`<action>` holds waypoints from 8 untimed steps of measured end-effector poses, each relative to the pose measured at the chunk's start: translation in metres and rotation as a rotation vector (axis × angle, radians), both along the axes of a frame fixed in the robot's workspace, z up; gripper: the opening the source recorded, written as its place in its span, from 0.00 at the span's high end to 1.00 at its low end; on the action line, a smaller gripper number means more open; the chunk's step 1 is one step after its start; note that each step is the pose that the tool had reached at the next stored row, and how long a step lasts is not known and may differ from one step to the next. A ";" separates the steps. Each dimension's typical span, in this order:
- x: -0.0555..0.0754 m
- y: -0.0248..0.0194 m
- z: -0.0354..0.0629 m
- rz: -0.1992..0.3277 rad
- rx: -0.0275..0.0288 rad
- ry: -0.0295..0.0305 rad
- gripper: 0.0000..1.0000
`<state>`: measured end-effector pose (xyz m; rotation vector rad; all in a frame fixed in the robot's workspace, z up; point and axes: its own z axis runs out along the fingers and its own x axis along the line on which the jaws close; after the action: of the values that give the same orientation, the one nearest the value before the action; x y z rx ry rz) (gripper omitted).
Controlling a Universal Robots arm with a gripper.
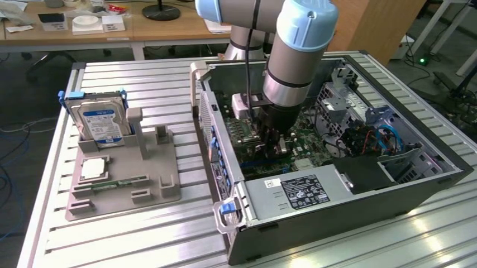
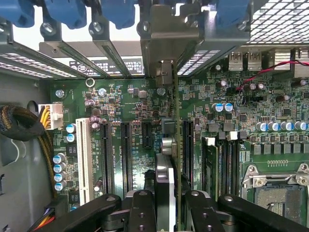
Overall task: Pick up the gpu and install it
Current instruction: 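Insert the gpu into the slot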
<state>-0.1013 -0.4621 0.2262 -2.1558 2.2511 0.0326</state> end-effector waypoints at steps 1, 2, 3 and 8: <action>0.000 0.0000 0.0000 0.000 0.0000 0.0000 0.72; 0.000 0.0000 0.0000 0.000 0.0000 0.0000 0.72; 0.000 0.0000 0.0000 0.000 0.0000 0.0000 0.72; 0.000 0.0000 -0.0044 0.000 -0.0002 -0.0001 0.72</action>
<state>-0.1012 -0.4621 0.2218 -2.1561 2.2510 0.0322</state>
